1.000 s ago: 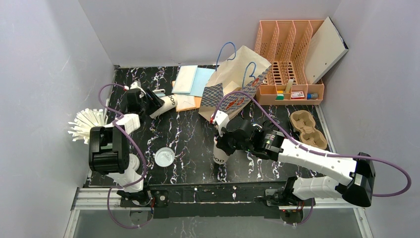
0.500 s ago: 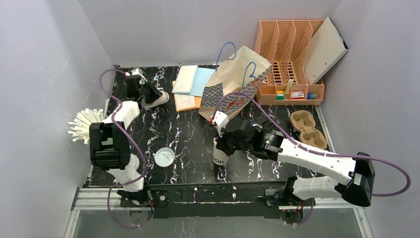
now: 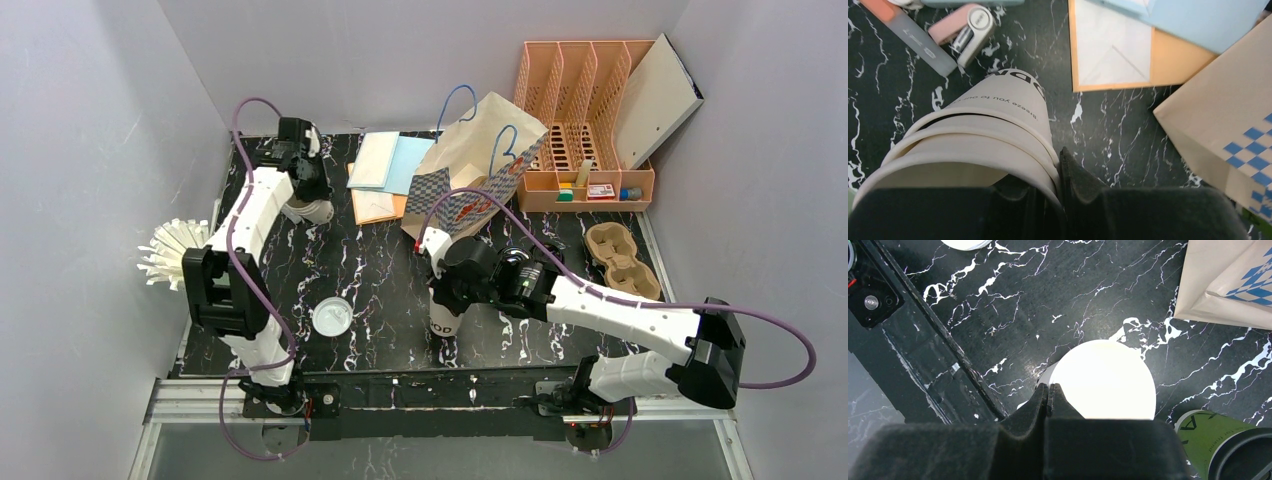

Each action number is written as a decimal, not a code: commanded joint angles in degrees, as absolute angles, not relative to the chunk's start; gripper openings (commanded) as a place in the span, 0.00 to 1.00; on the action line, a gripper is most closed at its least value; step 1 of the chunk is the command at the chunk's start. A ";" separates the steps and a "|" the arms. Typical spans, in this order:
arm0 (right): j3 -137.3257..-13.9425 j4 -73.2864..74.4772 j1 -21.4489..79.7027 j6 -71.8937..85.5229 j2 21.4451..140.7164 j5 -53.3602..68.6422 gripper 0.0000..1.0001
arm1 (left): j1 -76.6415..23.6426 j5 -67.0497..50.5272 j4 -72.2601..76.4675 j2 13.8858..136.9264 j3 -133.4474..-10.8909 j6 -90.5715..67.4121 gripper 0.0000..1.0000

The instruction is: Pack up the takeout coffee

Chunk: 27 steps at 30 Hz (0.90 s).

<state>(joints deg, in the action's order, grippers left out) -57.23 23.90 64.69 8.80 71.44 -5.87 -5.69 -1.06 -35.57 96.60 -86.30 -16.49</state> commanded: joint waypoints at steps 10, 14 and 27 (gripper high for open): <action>-61.51 19.55 65.21 3.74 73.91 -11.36 0.01 | -7.82 11.84 -49.83 102.22 -88.51 -11.60 0.04; -62.58 18.04 65.43 2.61 74.96 -12.99 0.01 | -7.82 13.74 -49.37 102.92 -88.07 -11.60 0.11; -60.29 8.95 68.90 0.46 80.68 -21.24 0.01 | -7.91 10.40 -48.94 99.55 -88.64 -10.74 0.58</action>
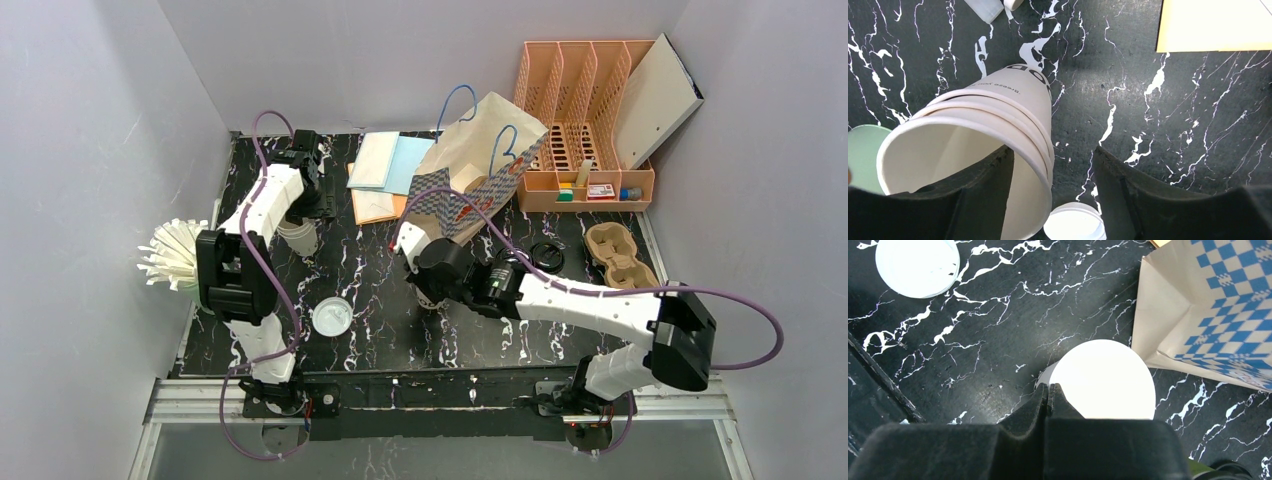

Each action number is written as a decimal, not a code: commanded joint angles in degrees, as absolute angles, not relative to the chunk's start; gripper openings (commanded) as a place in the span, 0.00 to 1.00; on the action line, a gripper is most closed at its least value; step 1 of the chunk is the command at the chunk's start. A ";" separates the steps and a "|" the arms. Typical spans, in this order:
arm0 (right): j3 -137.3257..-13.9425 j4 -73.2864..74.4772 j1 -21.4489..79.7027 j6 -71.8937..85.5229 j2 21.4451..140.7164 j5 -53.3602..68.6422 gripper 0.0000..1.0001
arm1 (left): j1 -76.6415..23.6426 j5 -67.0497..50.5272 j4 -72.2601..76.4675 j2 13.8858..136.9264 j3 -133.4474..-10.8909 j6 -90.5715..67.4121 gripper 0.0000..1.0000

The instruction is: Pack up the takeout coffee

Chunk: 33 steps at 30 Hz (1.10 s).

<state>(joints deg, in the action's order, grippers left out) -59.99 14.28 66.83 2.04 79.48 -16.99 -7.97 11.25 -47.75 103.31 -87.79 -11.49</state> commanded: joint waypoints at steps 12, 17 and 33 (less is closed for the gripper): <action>-58.92 8.80 70.91 1.99 80.85 -20.49 0.24 | -8.16 8.86 -51.23 90.15 -90.00 -9.47 0.75; -58.71 9.00 70.87 2.29 80.23 -19.35 0.26 | -11.10 9.80 -53.56 84.71 -86.05 -11.35 0.74; -62.23 12.19 71.03 8.55 75.95 -13.14 0.69 | -32.85 18.16 -48.60 69.00 -64.68 -31.33 0.53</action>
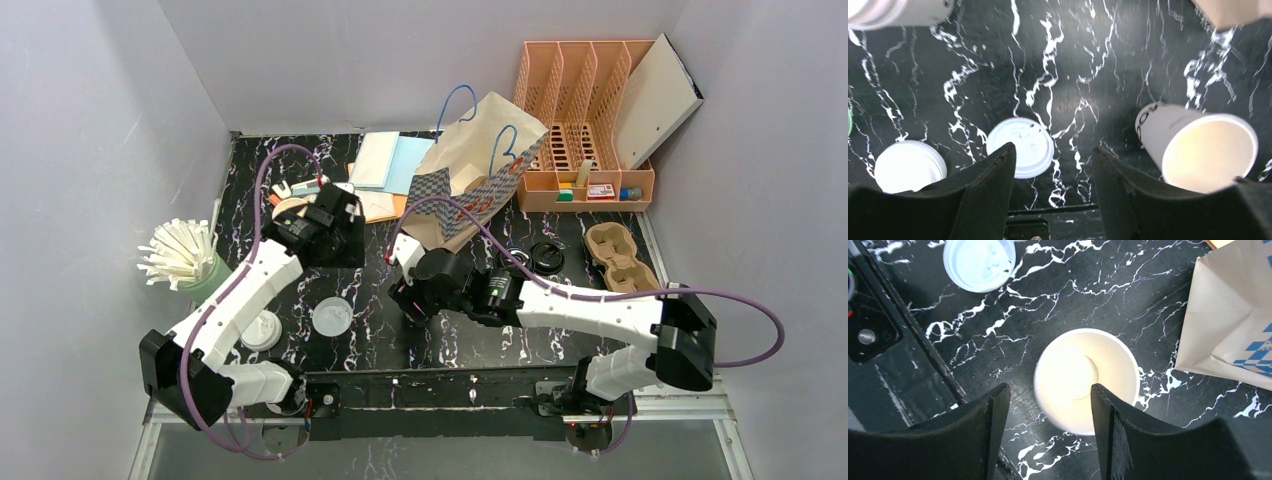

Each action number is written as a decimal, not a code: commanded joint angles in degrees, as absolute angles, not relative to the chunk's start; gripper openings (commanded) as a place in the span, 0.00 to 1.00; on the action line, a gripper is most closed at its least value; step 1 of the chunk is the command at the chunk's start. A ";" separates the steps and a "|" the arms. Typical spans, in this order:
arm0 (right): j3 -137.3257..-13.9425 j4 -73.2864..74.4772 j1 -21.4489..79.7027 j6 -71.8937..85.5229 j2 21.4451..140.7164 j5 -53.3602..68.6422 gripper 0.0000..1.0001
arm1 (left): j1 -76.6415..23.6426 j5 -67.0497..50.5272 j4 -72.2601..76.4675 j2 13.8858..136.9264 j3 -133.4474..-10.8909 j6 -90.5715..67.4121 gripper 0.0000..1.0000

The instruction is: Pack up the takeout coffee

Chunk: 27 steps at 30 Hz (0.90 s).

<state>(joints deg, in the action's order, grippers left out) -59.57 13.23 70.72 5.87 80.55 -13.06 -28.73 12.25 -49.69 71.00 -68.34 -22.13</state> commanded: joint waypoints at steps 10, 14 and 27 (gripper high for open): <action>-55.51 7.44 71.09 10.45 65.95 -19.44 0.69 | -39.85 26.61 -36.85 63.95 -47.13 -48.22 0.41; -54.47 7.01 71.04 10.47 64.65 -20.11 0.69 | -39.85 26.92 -29.59 60.87 -39.68 -53.51 0.43; -53.68 6.75 71.05 11.67 64.35 -20.31 0.69 | -39.87 29.42 -23.69 66.76 -32.80 -53.79 0.32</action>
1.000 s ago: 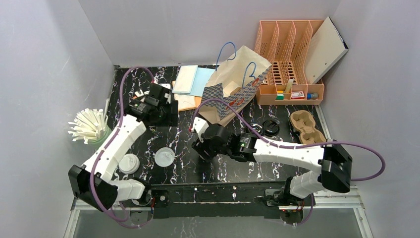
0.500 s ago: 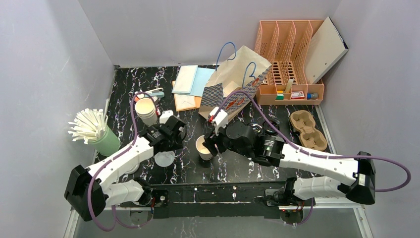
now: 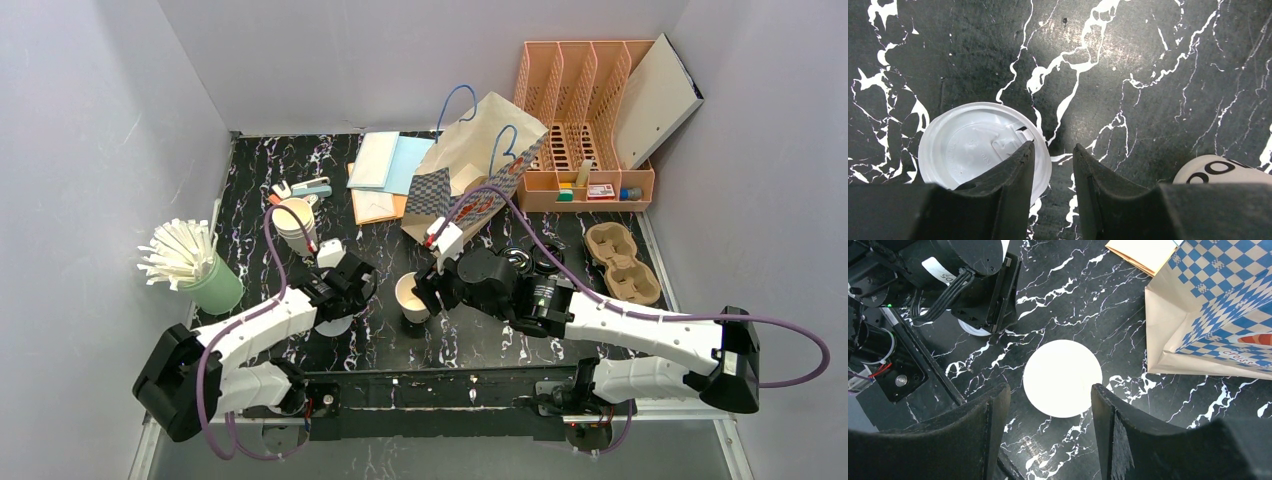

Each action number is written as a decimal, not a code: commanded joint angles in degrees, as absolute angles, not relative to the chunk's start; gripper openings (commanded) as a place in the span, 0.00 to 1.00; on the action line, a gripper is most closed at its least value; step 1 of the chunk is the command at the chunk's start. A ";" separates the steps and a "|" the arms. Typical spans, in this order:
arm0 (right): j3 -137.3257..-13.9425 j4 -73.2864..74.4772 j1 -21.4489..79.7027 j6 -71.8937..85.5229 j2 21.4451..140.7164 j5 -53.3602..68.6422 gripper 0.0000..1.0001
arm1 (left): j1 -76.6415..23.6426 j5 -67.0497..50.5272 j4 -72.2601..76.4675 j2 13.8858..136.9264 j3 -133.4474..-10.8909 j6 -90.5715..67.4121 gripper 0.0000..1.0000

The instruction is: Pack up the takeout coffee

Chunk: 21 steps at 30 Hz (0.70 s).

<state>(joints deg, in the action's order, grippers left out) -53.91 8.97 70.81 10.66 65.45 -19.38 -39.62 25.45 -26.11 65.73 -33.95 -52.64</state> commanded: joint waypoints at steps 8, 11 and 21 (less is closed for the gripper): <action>-54.59 8.70 71.02 12.99 63.81 -20.04 0.69 | -39.84 27.58 -21.00 69.12 -32.01 -52.34 0.07; -54.90 9.65 71.08 14.31 63.12 -20.39 0.69 | -39.90 25.81 -21.16 68.21 -33.23 -50.74 0.00; -55.82 13.11 71.06 17.80 61.89 -17.35 0.69 | -39.90 19.90 -25.15 55.87 -40.73 -46.88 0.00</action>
